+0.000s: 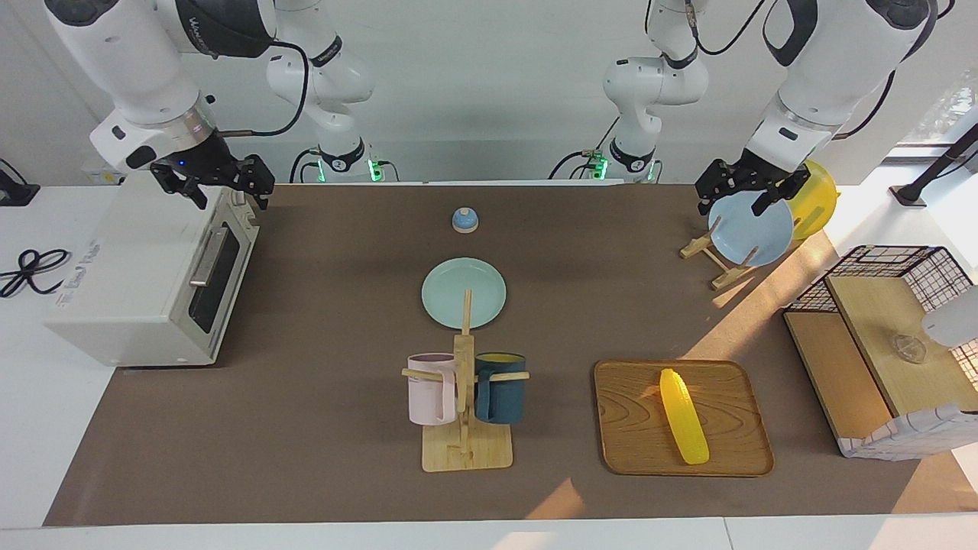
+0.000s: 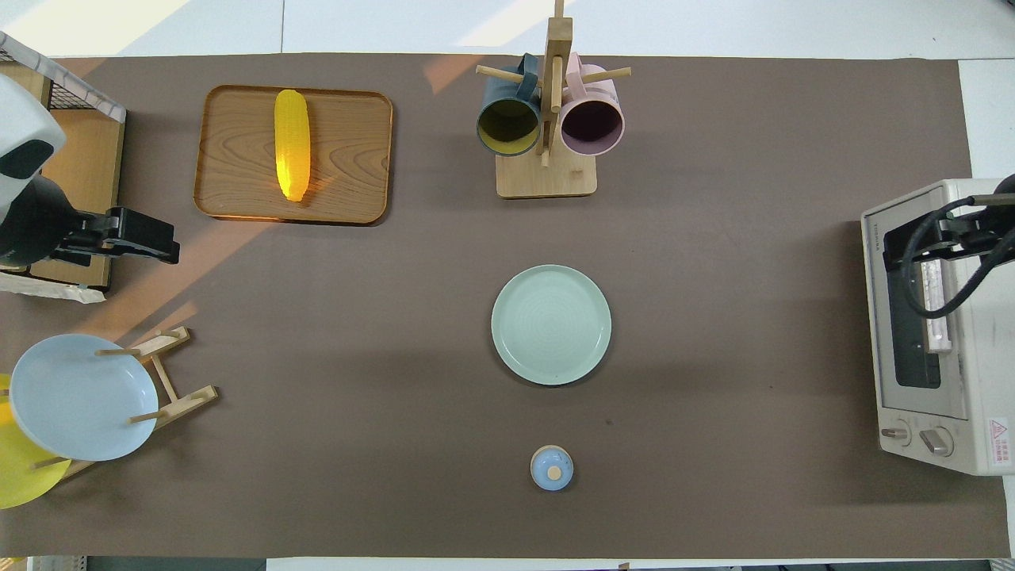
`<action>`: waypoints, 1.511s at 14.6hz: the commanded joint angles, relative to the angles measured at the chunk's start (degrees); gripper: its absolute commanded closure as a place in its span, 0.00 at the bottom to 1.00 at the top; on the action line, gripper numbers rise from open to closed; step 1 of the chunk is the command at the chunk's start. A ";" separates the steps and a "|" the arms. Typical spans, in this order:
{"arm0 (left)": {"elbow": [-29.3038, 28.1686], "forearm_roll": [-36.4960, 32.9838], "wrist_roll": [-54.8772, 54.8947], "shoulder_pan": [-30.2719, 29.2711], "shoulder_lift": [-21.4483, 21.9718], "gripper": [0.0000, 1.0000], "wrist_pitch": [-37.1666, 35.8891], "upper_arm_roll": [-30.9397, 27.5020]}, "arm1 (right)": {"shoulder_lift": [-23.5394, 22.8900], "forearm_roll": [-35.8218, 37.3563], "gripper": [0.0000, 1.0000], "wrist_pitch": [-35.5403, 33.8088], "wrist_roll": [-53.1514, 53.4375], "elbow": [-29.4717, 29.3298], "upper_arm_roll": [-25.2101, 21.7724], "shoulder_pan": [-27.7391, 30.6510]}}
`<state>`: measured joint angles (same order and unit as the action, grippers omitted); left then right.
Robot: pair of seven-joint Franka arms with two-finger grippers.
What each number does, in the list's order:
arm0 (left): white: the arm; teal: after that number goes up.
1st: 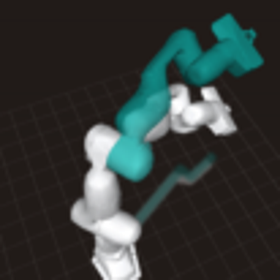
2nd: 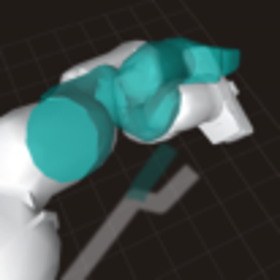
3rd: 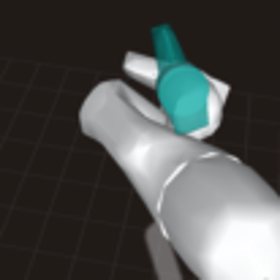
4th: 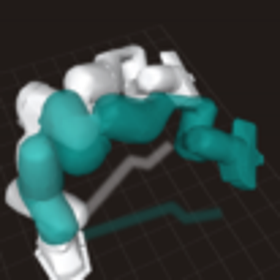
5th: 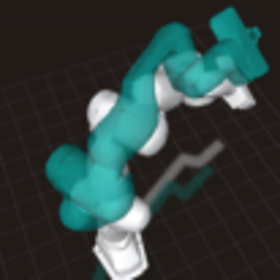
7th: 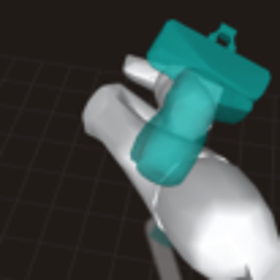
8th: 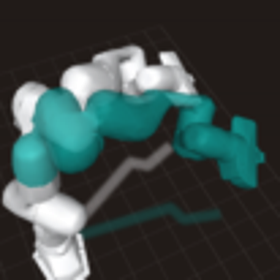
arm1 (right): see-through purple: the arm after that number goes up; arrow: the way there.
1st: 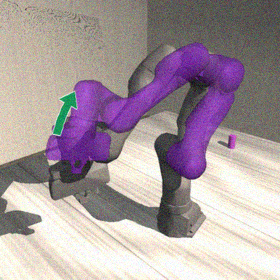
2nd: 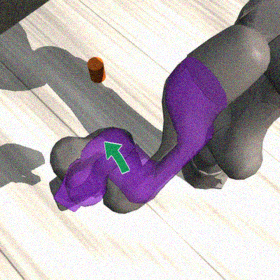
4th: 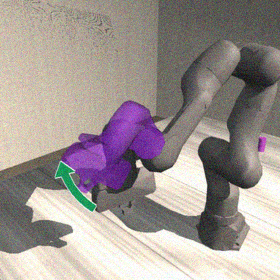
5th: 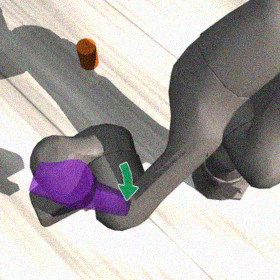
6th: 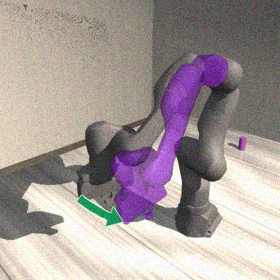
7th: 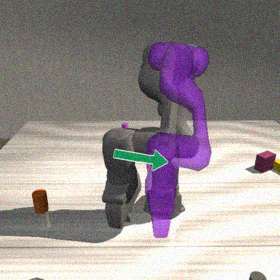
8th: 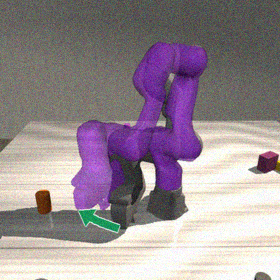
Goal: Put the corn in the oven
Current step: 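Reach the left gripper toward the yellow corn on the wooden tray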
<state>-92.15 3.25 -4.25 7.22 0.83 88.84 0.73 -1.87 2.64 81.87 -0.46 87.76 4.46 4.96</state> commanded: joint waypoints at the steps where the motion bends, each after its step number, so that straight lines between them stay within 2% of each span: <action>1: -0.75 -0.88 -0.68 0.34 0.84 0.00 0.81 -0.29 | 0.73 -1.59 0.00 0.75 0.63 0.83 0.29 0.84; 9: -1.18 -0.96 -0.76 0.43 0.84 0.00 2.99 -0.29 | 1.34 -0.80 0.00 1.19 0.37 2.32 -0.06 1.10; 10: -1.27 -0.96 -0.76 0.43 0.76 0.00 3.79 -0.29 | 1.43 -0.71 0.04 2.49 0.37 3.02 -0.07 1.80; 12: -1.27 -0.96 -1.11 0.43 0.58 0.00 5.37 -0.29 | 4.06 -0.80 0.89 7.84 -1.90 9.50 -0.07 4.86; 13: -1.19 -0.96 -1.03 0.34 0.32 0.00 5.72 -0.29 | 5.81 -0.71 1.00 11.35 -4.09 13.62 -0.07 5.75; 15: -1.01 -0.96 -0.85 0.34 -1.34 0.00 7.13 -0.20 | 9.15 -0.62 1.00 18.73 -11.11 21.97 -0.33 6.89; 17: -0.66 -0.88 -0.68 0.34 -3.80 0.00 9.49 -0.20 | 10.13 -0.19 1.00 24.46 -11.85 27.44 -0.33 8.12; 20: 2.06 -1.14 -0.50 0.43 -11.08 0.00 12.31 -0.20 | 9.43 6.57 1.00 25.18 -11.94 27.99 -0.24 8.22; 22: 6.44 -0.96 -0.32 0.34 -17.93 0.00 13.81 -0.11 | 8.73 6.85 1.00 25.62 -11.85 28.25 -0.24 8.31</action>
<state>-91.56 3.25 -4.50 7.22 -9.69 101.59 0.75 5.72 8.47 106.06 -10.97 114.20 3.80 12.55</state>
